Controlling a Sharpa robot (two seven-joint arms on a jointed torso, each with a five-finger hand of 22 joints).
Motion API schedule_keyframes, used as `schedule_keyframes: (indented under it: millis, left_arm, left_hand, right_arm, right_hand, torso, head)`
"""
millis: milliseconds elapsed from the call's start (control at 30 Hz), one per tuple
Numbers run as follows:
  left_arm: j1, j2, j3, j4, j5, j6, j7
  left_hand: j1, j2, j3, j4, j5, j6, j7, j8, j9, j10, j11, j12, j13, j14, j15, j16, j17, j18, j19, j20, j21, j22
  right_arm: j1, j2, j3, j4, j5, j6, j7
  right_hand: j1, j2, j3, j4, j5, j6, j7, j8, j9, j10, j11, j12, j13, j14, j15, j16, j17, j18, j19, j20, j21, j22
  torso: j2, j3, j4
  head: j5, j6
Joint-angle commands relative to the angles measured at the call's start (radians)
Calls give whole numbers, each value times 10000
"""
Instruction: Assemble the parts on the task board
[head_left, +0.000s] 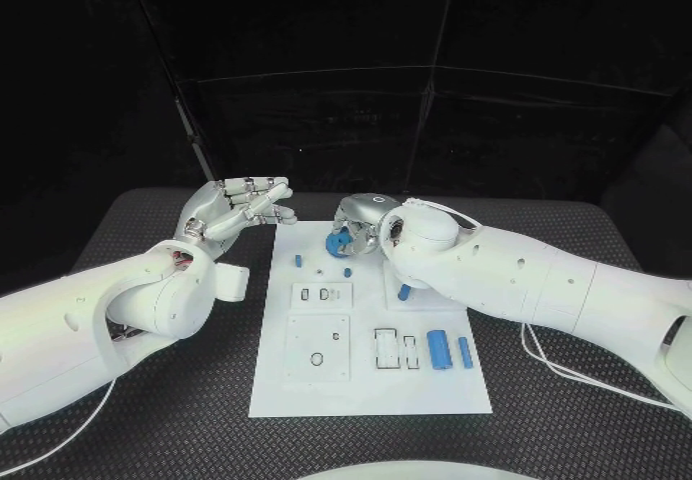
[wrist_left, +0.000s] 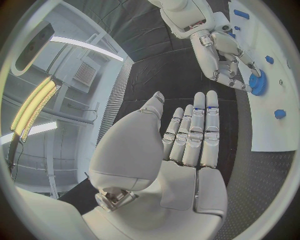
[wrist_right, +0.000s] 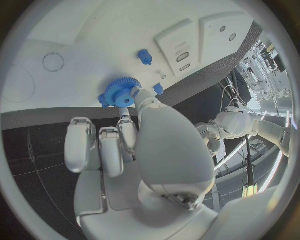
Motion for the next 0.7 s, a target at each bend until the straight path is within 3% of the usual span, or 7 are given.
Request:
schedule_keyframes:
  millis: [33,267,500,700]
  left_arm:
    - [14,18,11,6,2,113,-23]
    - [14,30,12,-2,2,118,-30]
    - [14,24,12,-10,2,121,-47]
    - [14,23,12,-17,2,120,-61]
  left_hand:
    - [-3,109,-29,-55,-35,54,7,-17,-11,41,35,-47,-16,14,26,-50,19,111,28,3,20,-11]
    - [-3,109,-30,-56,-35,54,7,-18,-11,40,36,-49,-16,13,27,-53,19,111,25,3,19,-12]
    - [-2,111,-31,-59,-34,53,9,-22,-11,38,38,-53,-17,8,29,-59,22,110,19,5,15,-14]
    - [1,117,-34,-66,-33,50,14,-31,-11,33,41,-61,-17,0,33,-72,27,108,5,7,7,-19]
  right_arm:
    - [-5,44,-82,-45,-86,295,54]
    - [-5,136,-154,-196,-74,219,53]
    - [-5,146,-170,-287,-38,78,89]
    - [-5,136,-172,-306,25,141,104]
  right_hand:
    - [-117,17,68,16,-60,1,-5,62,27,-61,49,-18,-13,864,-49,28,1720,-175,57,27,29,16]
    - [-195,-22,142,4,-131,-112,34,-19,17,-175,79,-129,-132,863,-26,25,1718,-174,48,46,22,9]
    - [-492,-240,193,-33,-840,-1168,299,-569,6,-473,327,-398,-434,872,184,46,1775,-172,19,227,4,-10]
    - [-1047,-458,-319,283,-750,-1627,385,-748,24,-513,425,-389,-456,888,280,81,1860,-170,15,335,7,2]
  torso:
    - [-4,1,-6]
    - [-1,6,-4]
    - [-4,1,-4]
    - [-3,3,-12]
  head:
    - [-7,-12]
    - [4,-25]
    - [9,-27]
    - [3,-20]
